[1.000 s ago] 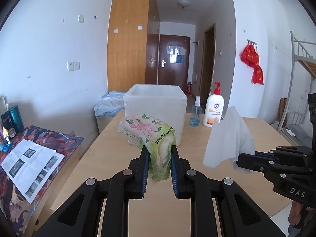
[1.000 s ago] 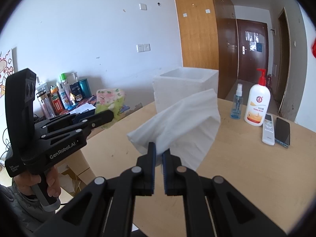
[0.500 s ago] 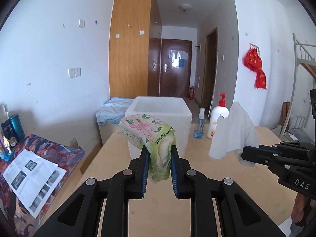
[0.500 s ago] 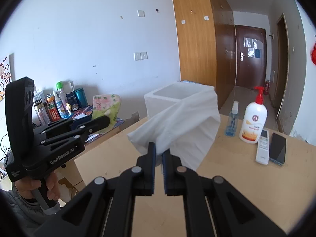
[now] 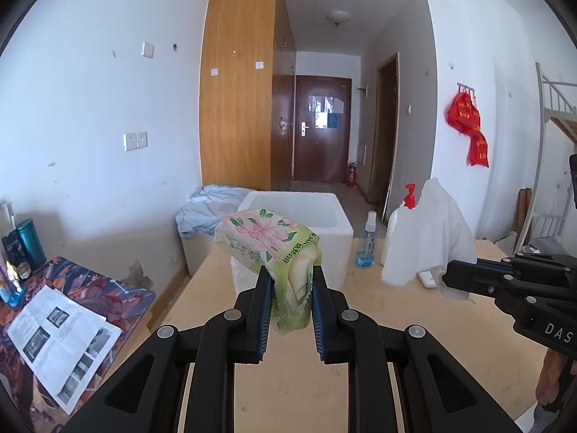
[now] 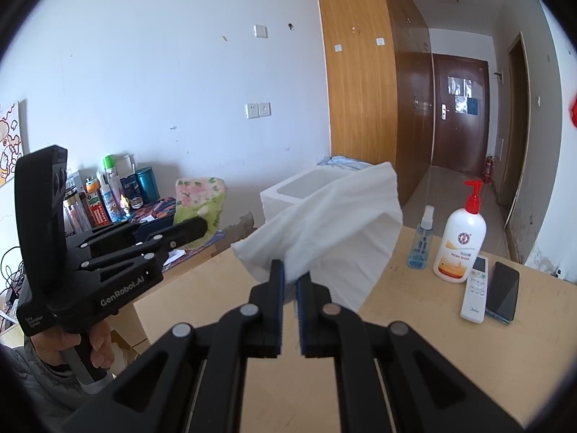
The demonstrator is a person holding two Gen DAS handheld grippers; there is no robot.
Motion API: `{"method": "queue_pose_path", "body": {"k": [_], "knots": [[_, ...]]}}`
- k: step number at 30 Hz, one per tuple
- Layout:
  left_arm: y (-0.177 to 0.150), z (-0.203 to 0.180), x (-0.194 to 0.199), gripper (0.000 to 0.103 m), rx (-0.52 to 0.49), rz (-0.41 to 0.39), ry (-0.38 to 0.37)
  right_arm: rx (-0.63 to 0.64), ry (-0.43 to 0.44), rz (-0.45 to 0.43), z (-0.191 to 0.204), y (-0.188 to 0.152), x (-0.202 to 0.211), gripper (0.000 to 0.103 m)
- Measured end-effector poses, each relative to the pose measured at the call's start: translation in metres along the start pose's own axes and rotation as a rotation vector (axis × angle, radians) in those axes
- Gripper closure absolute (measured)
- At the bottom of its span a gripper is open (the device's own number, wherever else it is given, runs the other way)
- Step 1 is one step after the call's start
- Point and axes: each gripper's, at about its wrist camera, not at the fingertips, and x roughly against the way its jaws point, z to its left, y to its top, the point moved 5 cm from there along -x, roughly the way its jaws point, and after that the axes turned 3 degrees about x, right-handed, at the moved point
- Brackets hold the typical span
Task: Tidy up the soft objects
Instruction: 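Carry the floral pack and white tissue up toward the white foam box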
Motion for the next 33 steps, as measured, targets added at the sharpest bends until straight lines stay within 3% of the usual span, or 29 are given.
{"method": "queue_pose_path", "body": {"k": [33], "knots": [[0.0083,-0.0024,-0.0012,0.082,-0.002,-0.025,0.003,0.008,0.000,0.001,-0.0034,0.0091,-0.0054,0.094]]}}
